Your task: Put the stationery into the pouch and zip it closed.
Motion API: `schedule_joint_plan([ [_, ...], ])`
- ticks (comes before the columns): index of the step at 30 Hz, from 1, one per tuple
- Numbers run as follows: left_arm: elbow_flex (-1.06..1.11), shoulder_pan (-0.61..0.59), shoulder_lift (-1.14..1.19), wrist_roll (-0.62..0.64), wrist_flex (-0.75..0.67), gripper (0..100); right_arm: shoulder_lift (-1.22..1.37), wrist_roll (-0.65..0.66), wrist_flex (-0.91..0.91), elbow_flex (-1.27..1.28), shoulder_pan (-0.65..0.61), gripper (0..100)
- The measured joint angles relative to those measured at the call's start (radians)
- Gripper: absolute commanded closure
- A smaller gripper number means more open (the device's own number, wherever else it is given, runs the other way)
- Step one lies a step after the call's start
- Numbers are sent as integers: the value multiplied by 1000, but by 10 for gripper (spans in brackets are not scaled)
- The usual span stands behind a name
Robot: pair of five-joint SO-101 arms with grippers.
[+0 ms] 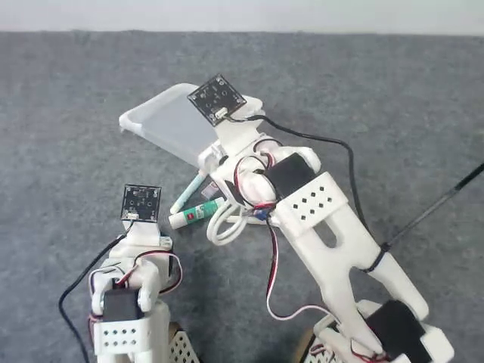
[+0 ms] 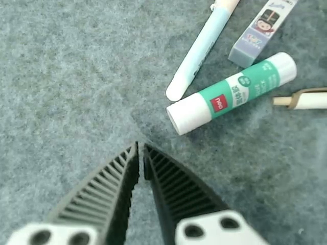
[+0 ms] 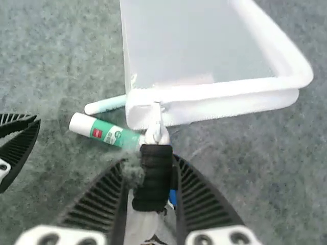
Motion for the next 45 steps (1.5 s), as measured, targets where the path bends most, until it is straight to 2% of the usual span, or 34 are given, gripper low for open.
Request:
schedule_joint_plan([
  [15,-3,-2,0,0,0,988,0,3,-31,0,0,992],
  [25,-272,-38,0,-49,-29,987,-21,3,-31,2,-2,992],
  [27,-315,-6,0,-49,-32,966,-58,3,-31,2,-9,992],
  [30,-359,41,0,-43,-32,878,-124,3,-46,48,-17,992],
  [34,-370,78,0,81,-32,707,-189,3,-133,155,-14,992],
  [36,-370,87,0,146,-32,657,-216,3,-172,204,-17,992],
  [45,-370,146,0,298,-78,650,-262,3,-201,269,-55,992],
])
